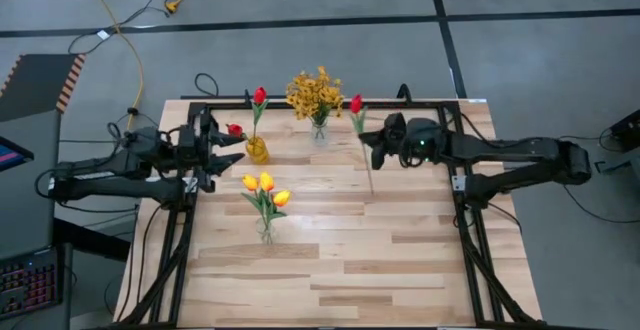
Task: Sort flowers into vase by color
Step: Put the red flower into the yellow vase
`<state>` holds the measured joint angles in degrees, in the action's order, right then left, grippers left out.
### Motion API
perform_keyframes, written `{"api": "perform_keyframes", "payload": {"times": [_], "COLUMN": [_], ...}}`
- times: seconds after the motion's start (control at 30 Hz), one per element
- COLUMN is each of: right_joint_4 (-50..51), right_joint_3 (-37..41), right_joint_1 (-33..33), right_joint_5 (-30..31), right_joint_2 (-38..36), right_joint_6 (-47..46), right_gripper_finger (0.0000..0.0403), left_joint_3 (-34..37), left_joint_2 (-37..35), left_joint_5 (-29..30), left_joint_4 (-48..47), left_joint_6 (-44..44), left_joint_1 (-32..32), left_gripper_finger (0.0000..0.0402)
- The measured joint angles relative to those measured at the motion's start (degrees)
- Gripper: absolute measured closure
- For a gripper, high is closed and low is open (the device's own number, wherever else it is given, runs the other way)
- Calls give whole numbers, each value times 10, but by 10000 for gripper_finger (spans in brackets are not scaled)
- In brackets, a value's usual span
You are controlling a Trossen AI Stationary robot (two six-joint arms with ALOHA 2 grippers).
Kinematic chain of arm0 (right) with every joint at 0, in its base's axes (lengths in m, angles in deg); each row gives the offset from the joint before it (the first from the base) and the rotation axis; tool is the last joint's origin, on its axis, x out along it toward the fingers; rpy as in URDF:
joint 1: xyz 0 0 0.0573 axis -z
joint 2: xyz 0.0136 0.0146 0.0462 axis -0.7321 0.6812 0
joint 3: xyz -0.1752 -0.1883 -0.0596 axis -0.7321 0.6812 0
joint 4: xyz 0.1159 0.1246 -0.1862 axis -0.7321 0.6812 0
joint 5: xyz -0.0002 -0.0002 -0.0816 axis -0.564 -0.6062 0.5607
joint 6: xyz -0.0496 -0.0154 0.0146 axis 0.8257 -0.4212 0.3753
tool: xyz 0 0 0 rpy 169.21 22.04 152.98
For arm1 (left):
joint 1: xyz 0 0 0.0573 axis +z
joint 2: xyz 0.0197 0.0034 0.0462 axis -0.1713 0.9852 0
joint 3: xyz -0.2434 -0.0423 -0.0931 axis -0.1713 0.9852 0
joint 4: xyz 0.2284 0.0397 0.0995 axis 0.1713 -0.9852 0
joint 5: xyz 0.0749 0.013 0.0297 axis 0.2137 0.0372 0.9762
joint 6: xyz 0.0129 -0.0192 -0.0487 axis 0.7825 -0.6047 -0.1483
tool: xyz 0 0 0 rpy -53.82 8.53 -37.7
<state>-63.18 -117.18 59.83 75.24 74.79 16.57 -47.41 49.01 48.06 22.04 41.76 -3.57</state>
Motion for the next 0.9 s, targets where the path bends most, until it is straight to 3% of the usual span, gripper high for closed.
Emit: {"api": "perform_keyframes", "payload": {"times": [0.17,0.47,0.8,0.9], "right_joint_4": [-127,-259,-392,-391], "right_joint_3": [0,-1,-1,-22], "right_joint_1": [-43,-74,-75,-75], "right_joint_5": [0,-1,-6,-39], "right_joint_2": [27,76,126,142], "right_joint_6": [84,202,266,273], "right_gripper_finger": [372,371,371,371], "left_joint_3": [0,-2,-100,-131], "left_joint_2": [58,157,246,276], "left_joint_5": [-10,-10,-10,-10], "left_joint_4": [72,194,149,125], "left_joint_6": [0,0,28,32], "left_joint_1": [0,0,1,1], "left_gripper_finger": [226,226,226,226]}}
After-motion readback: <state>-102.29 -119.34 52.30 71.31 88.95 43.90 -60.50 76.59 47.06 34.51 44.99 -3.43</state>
